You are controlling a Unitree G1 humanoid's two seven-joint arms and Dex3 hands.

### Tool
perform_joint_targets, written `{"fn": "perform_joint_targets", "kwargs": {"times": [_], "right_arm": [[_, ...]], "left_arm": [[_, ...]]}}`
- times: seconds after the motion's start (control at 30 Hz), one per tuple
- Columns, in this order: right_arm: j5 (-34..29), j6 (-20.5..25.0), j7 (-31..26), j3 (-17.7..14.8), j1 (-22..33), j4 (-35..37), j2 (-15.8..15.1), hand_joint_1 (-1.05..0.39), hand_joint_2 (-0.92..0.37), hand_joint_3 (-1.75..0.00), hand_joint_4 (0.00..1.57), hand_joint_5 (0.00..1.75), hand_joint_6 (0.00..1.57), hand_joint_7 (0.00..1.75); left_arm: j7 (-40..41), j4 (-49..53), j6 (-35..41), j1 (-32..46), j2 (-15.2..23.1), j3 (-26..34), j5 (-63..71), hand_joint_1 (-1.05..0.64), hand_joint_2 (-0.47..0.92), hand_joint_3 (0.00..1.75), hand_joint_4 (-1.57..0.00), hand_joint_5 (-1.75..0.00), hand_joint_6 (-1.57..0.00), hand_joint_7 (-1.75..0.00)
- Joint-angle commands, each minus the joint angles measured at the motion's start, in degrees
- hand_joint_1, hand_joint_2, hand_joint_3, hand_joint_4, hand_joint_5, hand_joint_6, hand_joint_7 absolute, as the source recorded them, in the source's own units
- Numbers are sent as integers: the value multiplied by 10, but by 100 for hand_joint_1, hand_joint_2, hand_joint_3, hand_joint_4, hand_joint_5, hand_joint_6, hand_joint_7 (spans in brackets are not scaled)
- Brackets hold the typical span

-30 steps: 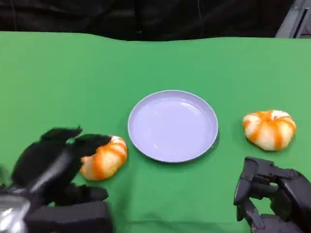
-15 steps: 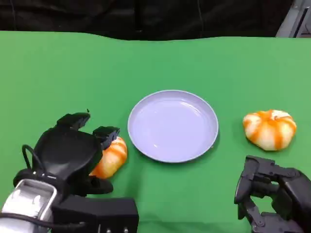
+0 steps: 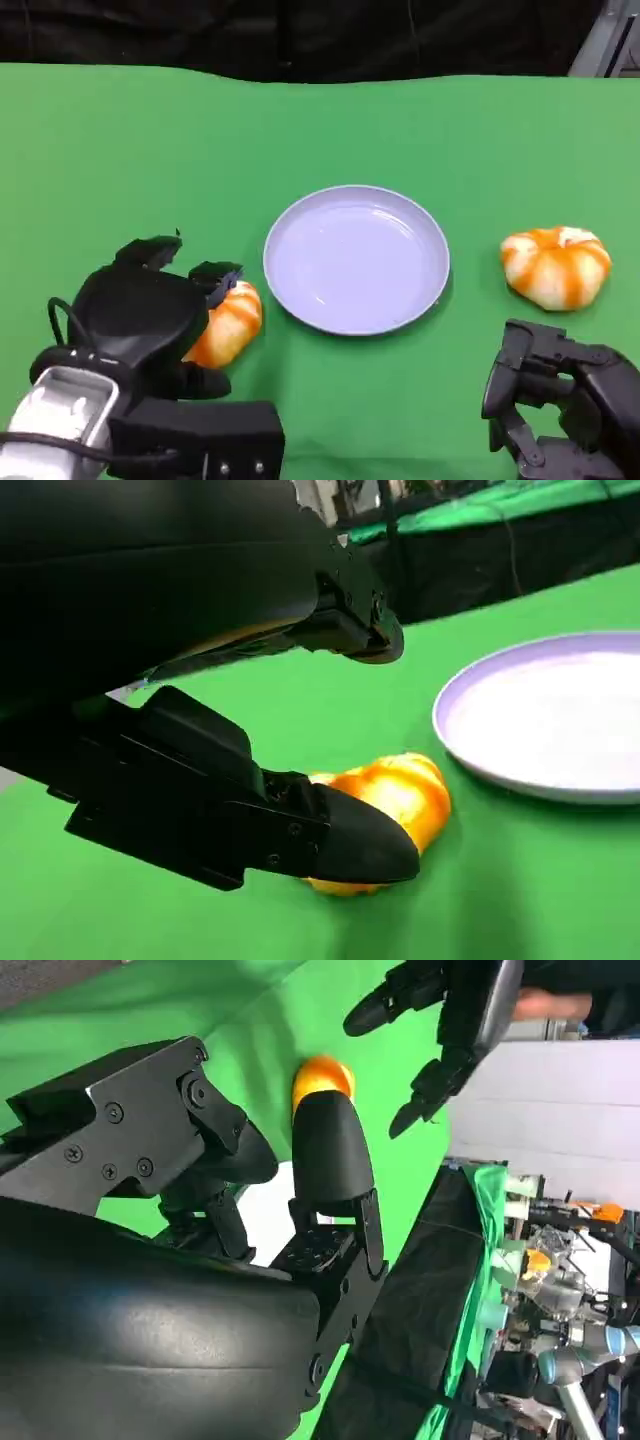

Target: Grasp the bread from the table and place it into the plate.

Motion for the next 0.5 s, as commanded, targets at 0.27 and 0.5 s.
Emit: {"fn": "perform_joint_targets", "kwargs": {"times": [0.27,0.5], "right_arm": [[4,-2,-1,-3,4,-6,-3,6,-62,-114,79,175,70,161],[4,-2,-1,-3,4,-6,-3,6,-62,-115,79,175,70,161]], "left_arm": [[28,38,25,-21,2,-17,-3,-92,92,28,-21,-4,-37,0],[29,37,28,-22,4,-20,-6,-92,92,28,-21,-4,-37,0]]}}
